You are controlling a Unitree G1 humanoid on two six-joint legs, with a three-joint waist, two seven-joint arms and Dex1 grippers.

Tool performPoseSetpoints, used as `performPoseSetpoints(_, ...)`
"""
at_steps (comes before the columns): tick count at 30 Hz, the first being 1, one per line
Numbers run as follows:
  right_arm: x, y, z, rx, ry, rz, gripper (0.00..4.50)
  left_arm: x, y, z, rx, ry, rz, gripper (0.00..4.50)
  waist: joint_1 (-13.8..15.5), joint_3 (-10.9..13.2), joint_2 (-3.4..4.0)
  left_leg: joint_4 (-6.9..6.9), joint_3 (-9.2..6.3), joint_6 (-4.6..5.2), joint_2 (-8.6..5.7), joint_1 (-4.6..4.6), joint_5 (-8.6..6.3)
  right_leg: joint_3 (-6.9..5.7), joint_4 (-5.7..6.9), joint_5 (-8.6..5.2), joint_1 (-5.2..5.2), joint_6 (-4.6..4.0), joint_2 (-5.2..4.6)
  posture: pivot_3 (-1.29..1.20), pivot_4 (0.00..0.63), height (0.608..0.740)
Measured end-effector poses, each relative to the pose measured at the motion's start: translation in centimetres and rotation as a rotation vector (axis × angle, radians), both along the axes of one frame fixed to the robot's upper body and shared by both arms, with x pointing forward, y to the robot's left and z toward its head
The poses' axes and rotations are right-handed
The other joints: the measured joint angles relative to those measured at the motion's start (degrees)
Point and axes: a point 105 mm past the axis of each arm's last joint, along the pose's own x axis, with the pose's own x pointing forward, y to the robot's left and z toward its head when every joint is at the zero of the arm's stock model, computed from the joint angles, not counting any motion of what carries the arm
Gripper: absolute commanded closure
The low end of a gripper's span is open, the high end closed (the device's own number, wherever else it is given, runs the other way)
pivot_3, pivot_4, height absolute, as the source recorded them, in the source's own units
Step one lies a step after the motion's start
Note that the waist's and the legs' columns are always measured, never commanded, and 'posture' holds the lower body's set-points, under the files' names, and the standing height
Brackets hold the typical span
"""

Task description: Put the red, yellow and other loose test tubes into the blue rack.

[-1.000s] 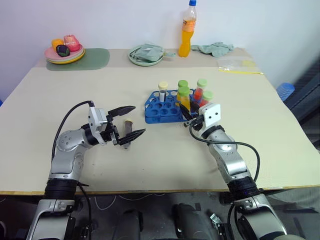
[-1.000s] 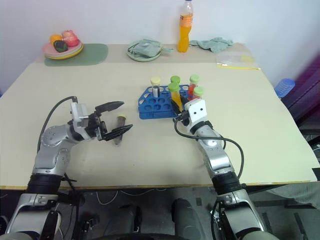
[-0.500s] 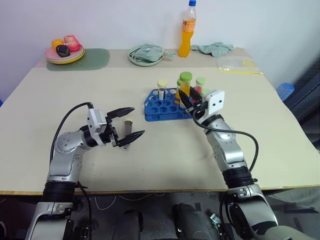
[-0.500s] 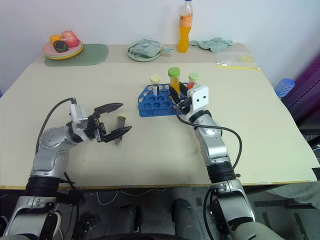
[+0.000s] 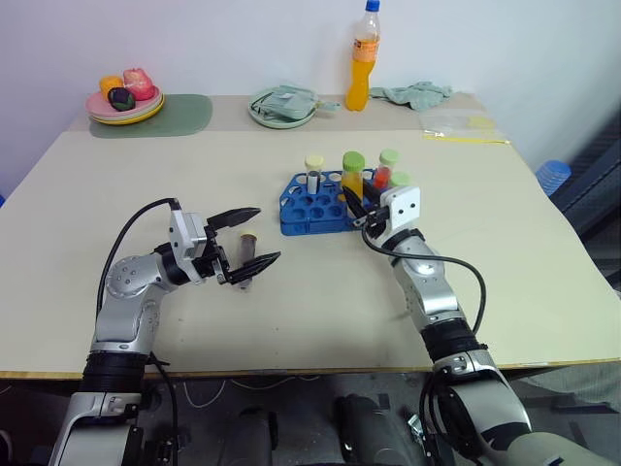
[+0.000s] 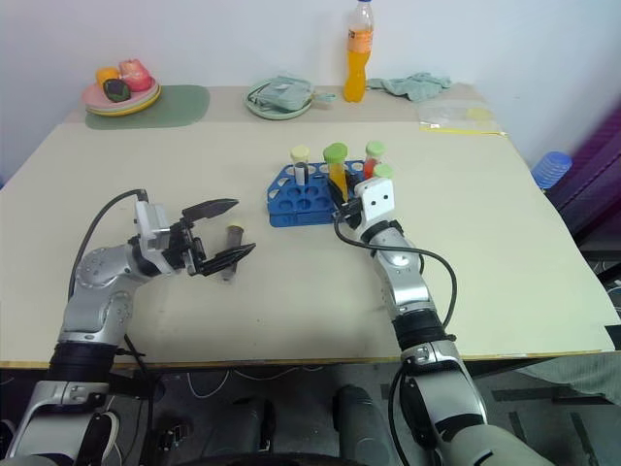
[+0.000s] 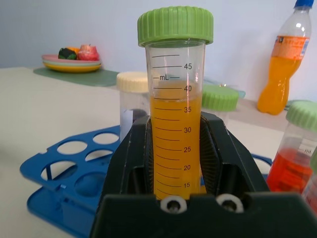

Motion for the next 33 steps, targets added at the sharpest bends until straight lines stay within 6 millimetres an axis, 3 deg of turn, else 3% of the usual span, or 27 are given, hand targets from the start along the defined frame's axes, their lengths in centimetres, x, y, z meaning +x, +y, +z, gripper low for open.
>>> performPoseSetpoints(14, 1.3, -0.3, 0.0, -0.013, -0.005, -0.017, 3.71, -0.3, 0.2, -0.1, 0.008, 0.008, 0.009, 0.00, 0.0, 0.0, 0.01, 0.00, 0.00, -0.01, 0.00, 0.02, 0.00, 0.00, 0.03, 0.01, 0.00, -0.01, -0.02, 0.00, 0.150, 0.740)
performPoseSetpoints(31, 0.8, 0.0, -1.5, 0.065, 0.063, -0.009, 3.71, -0.3, 0.1, 0.0, 0.010, 0.011, 0.006, 0.00, 0.0, 0.0, 0.02, 0.00, 0.00, -0.01, 0.00, 0.03, 0.00, 0.00, 0.05, 0.01, 0.00, -0.01, -0.02, 0.00, 0.150, 0.740)
performPoseSetpoints(33, 0.9, -0.1, -1.5, 0.089, 0.072, -0.010, 2.68, -0.3, 0.1, -0.1, 0.009, 0.017, 0.005, 0.00, 0.0, 0.0, 0.02, 0.00, 0.00, -0.01, 0.00, 0.03, 0.00, 0.00, 0.05, 0.01, 0.00, -0.01, -0.02, 0.00, 0.150, 0.740)
